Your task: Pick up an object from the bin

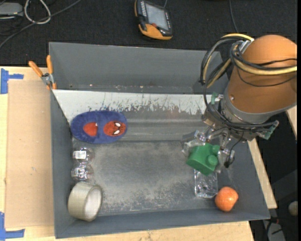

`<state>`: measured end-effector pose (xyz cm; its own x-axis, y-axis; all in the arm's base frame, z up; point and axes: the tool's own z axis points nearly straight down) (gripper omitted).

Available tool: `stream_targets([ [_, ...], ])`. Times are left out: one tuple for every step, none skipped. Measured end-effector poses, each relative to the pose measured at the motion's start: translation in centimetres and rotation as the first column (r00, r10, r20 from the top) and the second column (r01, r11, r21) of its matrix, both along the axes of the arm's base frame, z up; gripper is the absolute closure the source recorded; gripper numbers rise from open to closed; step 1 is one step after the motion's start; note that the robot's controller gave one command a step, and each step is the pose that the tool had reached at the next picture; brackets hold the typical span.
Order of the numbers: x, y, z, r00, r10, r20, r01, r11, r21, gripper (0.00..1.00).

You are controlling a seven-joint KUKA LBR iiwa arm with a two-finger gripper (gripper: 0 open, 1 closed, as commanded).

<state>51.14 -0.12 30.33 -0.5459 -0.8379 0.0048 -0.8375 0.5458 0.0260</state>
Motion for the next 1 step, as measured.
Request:
stream_targets([
  [0.86, 0.81, -3.54, 0.985, -0.174, -0.001, 0.174, 0.985, -0.004, 1.00],
])
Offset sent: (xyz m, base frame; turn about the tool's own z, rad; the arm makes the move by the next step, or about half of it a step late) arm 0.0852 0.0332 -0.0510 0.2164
